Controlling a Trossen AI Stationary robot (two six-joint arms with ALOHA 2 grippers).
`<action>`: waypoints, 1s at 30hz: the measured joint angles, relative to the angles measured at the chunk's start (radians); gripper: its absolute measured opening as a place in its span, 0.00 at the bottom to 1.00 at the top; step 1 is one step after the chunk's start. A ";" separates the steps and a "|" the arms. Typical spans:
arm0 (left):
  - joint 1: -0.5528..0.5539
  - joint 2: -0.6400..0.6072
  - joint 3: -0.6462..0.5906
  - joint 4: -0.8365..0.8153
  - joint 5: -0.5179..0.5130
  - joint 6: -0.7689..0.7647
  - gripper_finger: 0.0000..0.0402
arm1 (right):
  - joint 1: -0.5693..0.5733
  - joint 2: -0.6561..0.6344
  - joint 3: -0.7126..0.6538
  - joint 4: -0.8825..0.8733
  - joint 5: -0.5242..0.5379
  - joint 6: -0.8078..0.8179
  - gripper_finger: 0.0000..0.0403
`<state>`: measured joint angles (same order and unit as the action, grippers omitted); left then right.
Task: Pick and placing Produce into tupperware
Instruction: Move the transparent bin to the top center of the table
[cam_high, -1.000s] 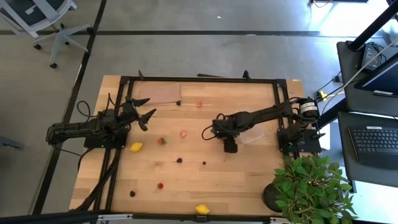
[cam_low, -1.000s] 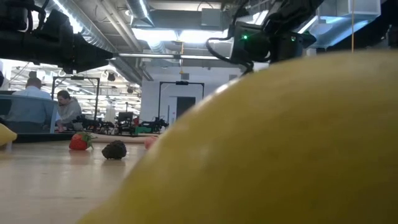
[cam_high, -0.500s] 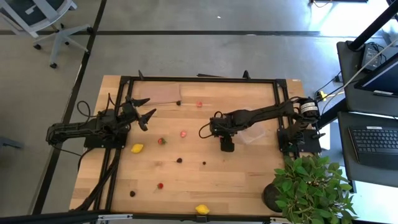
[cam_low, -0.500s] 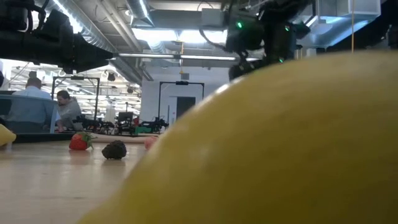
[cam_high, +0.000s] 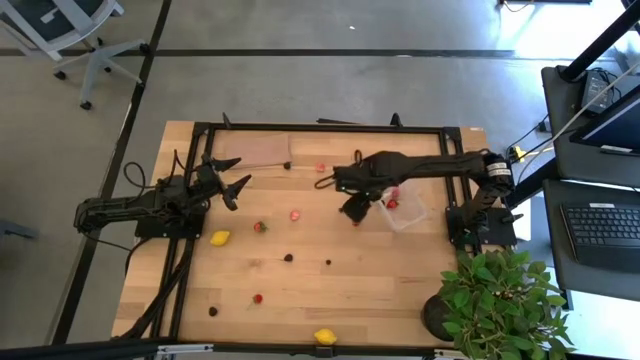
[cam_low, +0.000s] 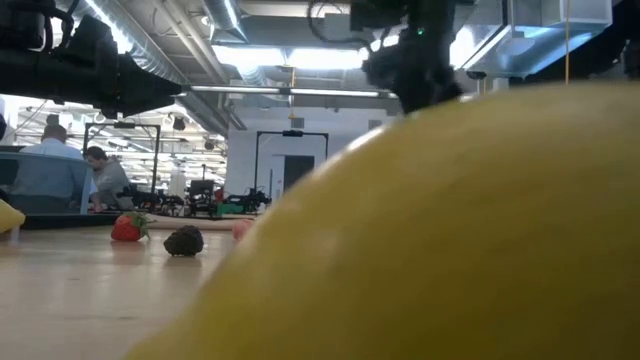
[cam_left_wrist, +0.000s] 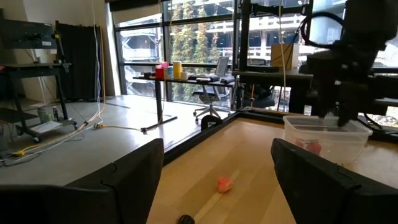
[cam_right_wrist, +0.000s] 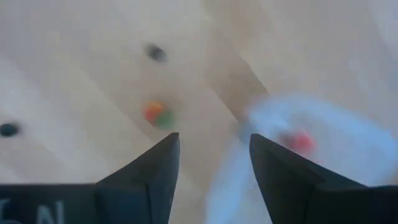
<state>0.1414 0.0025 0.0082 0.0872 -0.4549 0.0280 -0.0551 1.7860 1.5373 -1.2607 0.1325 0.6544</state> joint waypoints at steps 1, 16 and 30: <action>0.000 0.000 0.000 0.000 0.000 0.000 0.72 | -0.001 0.000 0.012 -0.059 0.005 0.037 0.49; 0.000 0.000 0.000 0.000 0.000 0.000 0.72 | 0.006 -0.001 -0.168 -0.048 0.015 0.096 0.49; 0.000 0.000 0.000 0.000 0.000 0.000 0.72 | 0.003 0.000 -0.252 -0.002 0.005 0.070 0.22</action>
<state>0.1416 0.0028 0.0082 0.0875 -0.4553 0.0284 -0.0516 1.7859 1.2854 -1.2629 0.1379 0.7239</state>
